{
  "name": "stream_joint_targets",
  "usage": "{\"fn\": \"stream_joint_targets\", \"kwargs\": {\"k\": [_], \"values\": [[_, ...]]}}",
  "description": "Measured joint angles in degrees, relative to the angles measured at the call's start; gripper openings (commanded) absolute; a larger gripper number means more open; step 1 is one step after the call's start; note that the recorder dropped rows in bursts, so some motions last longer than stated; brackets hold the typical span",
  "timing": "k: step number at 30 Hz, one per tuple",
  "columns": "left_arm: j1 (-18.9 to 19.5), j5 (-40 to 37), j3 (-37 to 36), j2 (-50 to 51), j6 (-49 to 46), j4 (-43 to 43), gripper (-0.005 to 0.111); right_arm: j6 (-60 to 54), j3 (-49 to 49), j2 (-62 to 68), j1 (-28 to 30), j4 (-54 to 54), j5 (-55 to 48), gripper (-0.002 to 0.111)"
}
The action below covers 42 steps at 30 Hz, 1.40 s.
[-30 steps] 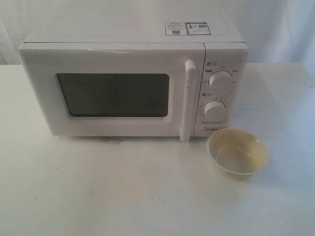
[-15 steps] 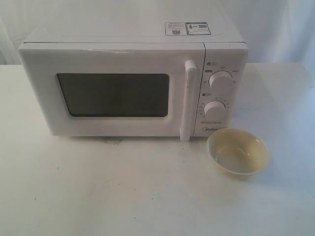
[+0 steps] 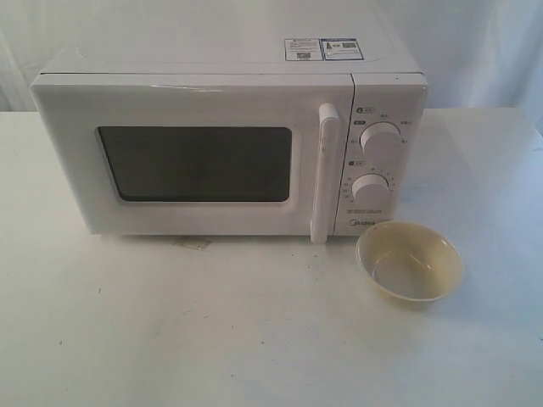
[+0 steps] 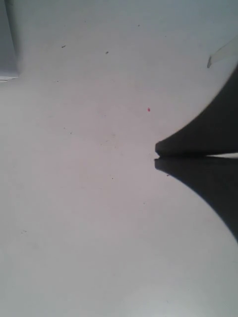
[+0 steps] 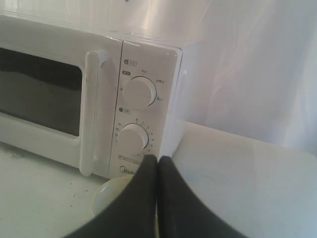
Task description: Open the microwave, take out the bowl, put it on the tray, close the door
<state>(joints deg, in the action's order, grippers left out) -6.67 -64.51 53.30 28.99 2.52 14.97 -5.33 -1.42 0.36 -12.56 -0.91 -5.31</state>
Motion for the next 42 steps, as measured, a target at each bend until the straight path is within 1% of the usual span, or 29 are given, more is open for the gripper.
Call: {"fn": "stream_joint_targets", "kwargs": {"k": [3, 9, 15, 20, 23, 27, 31, 42], "values": [[0.0, 0.0, 0.0, 0.0, 0.0, 0.0, 0.0, -0.3, 0.8, 0.0, 0.0, 0.9, 0.5, 0.0], [0.0, 0.0, 0.0, 0.0, 0.0, 0.0, 0.0, 4.2, 1.0, 0.0, 0.0, 0.9, 0.5, 0.0], [0.0, 0.0, 0.0, 0.0, 0.0, 0.0, 0.0, 4.9, 1.0, 0.0, 0.0, 0.9, -3.0, 0.0], [0.0, 0.0, 0.0, 0.0, 0.0, 0.0, 0.0, 5.3, 1.0, 0.0, 0.2, -0.5, -8.8, 0.0], [0.0, 0.0, 0.0, -0.2, 0.0, 0.0, 0.0, 5.3, 1.0, 0.0, 2.3, -1.6, -11.5, 0.0], [0.0, 0.0, 0.0, -0.2, 0.0, 0.1, 0.0, 5.3, 1.0, 0.0, 7.6, -2.8, -13.2, 0.0], [0.0, 0.0, 0.0, -0.2, 0.0, 0.1, 0.0, 5.3, 1.0, 0.0, 11.5, -3.2, -13.6, 0.0], [0.0, 0.0, 0.0, -0.2, 0.0, 0.1, 0.0, 5.3, 1.0, 0.0, 12.5, -3.2, -14.3, 0.0]]}}
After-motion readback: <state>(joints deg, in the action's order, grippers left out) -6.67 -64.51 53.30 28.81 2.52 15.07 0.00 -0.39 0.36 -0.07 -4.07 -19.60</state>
